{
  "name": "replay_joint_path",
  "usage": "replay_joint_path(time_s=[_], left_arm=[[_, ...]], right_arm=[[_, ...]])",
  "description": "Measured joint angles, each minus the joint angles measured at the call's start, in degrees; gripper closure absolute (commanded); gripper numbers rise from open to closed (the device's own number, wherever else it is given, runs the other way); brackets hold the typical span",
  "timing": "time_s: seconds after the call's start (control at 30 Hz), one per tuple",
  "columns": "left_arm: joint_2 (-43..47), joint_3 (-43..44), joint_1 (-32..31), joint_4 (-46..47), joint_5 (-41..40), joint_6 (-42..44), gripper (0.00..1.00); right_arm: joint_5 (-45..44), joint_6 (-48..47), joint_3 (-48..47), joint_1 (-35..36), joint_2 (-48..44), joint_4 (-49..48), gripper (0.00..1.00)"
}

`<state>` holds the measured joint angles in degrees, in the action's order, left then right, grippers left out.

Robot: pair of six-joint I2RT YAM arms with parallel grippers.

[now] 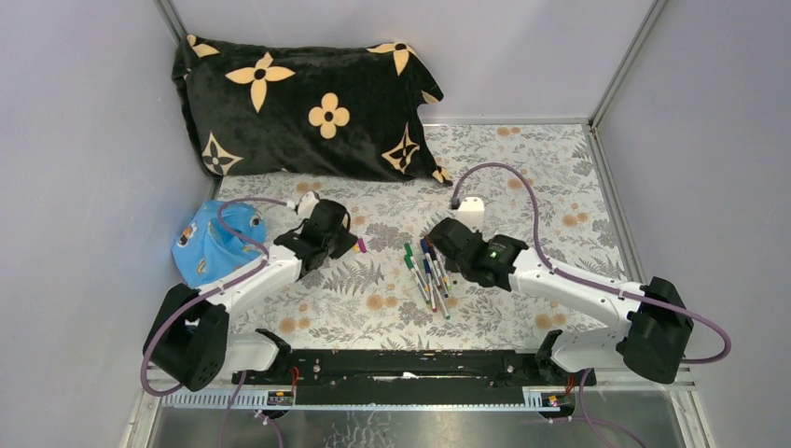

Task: Open the pen caps

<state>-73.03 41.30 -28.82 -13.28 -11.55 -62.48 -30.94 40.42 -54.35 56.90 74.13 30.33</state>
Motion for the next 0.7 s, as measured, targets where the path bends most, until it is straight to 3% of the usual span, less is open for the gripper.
replay_joint_path(time_s=[0.4,0.7], left_arm=[[-5.84,-6.05,0.0,-0.37,-2.43,0.26,0.86],[-7.98,-5.95,0.0,0.81,-3.52,1.27,0.75]], right_arm=[[-0.37,0.15,5.14,-17.27,3.85,-2.93,1.0],[2.23,-0.72,2.71,-21.7,15.76,-7.37,1.0]])
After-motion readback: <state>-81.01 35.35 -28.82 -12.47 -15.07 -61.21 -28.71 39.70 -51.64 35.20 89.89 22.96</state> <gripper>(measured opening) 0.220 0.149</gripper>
